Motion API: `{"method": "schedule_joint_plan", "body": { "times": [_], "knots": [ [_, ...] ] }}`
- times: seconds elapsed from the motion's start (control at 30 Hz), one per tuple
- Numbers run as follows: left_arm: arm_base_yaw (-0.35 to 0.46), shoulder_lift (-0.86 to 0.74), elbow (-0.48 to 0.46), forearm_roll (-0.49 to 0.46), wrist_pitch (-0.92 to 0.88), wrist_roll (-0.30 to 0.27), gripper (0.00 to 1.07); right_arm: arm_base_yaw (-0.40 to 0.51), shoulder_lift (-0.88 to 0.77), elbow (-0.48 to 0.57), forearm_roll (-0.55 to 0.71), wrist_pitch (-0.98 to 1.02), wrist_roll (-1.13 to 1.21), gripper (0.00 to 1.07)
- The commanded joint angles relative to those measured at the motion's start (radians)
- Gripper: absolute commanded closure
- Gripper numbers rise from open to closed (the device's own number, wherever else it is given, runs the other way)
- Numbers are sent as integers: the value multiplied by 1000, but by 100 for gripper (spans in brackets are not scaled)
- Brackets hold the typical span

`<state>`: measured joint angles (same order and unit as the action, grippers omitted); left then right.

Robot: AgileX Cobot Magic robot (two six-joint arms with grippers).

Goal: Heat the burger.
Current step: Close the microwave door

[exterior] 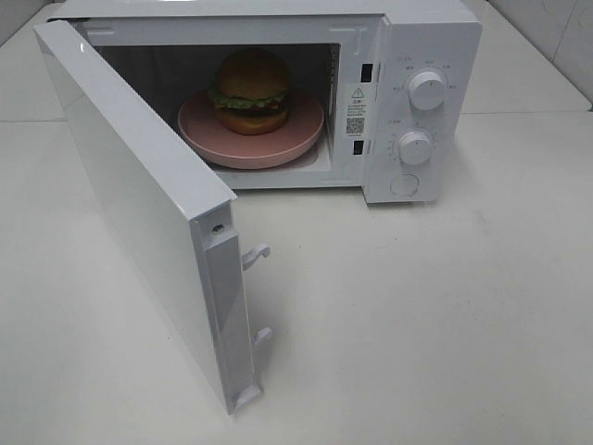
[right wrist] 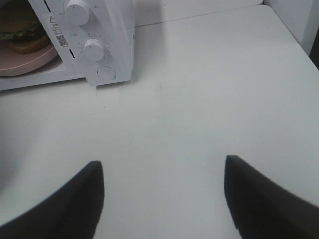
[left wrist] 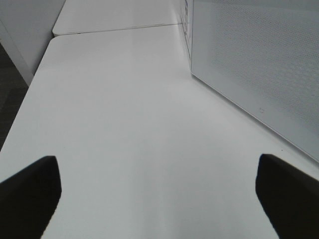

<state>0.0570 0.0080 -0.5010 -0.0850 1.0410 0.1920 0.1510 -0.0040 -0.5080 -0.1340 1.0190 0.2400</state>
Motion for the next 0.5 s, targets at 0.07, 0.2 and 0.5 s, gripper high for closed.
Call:
{"method": "schedule_joint_plan", "body": {
  "times": [0.07, 0.2, 0.5],
  "knots": [
    [-6, 32, -26, -17, -36, 1, 7, -6, -28, 2, 5, -7, -8, 41],
    [-6, 83, -32, -10, -116, 3, 12, -6, -28, 2, 5, -7, -8, 41],
    [-6, 227, -29, -5, -268, 0, 65, -6, -28, 2, 5, -7, -8, 41]
  ]
}}
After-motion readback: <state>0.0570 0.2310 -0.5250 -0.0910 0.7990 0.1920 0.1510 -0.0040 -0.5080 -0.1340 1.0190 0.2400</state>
